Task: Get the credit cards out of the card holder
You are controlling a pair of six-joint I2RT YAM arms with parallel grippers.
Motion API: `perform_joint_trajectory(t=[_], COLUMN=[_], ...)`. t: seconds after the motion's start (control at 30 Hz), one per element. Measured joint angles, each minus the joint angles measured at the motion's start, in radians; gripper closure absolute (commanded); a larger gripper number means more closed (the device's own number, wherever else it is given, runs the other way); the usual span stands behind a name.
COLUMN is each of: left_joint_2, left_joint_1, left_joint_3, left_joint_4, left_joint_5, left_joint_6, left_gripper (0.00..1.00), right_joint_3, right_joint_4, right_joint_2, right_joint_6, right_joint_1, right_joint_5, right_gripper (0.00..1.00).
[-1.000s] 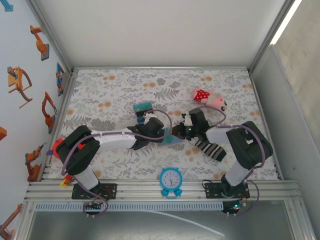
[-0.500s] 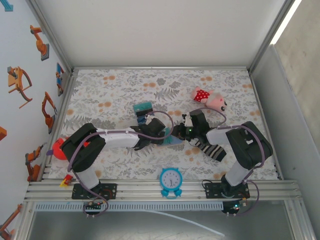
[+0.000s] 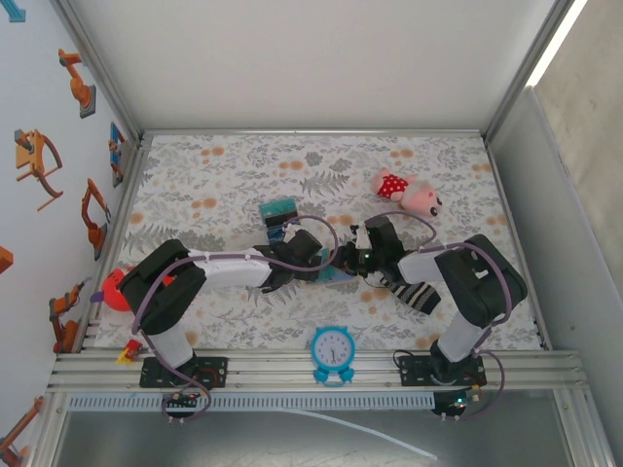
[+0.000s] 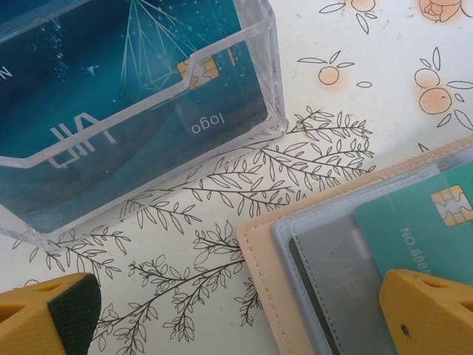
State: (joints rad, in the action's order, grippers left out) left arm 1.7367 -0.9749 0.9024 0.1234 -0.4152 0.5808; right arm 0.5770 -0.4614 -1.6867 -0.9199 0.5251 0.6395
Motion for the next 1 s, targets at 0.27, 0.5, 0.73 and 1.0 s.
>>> perform_joint_trajectory(t=[0.27, 0.5, 0.73, 1.0], left_joint_2=[0.000, -0.034, -0.191, -0.415], left_joint_1=[0.000, 0.000, 0.000, 0.077], left_joint_3=[0.000, -0.005, -0.008, -0.046], left_joint_4=[0.000, 0.011, 0.019, -0.022], left_joint_5=[0.005, 0.013, 0.014, 0.179], left_joint_6=[0.004, 0.002, -0.028, -0.183], left_gripper=[0.03, 0.03, 0.03, 0.02], right_joint_3=[0.032, 0.121, 0.206, 0.233], right_joint_4=[0.085, 0.393, 0.587, 0.690], right_joint_2=[0.019, 0.168, 0.259, 0.396], right_joint_6=[0.055, 0.212, 0.362, 0.528], right_joint_1=[0.003, 0.008, 0.008, 0.009], right_joint_5=[-0.019, -0.166, -0.250, -0.201], right_gripper=[1.00, 1.00, 1.00, 1.00])
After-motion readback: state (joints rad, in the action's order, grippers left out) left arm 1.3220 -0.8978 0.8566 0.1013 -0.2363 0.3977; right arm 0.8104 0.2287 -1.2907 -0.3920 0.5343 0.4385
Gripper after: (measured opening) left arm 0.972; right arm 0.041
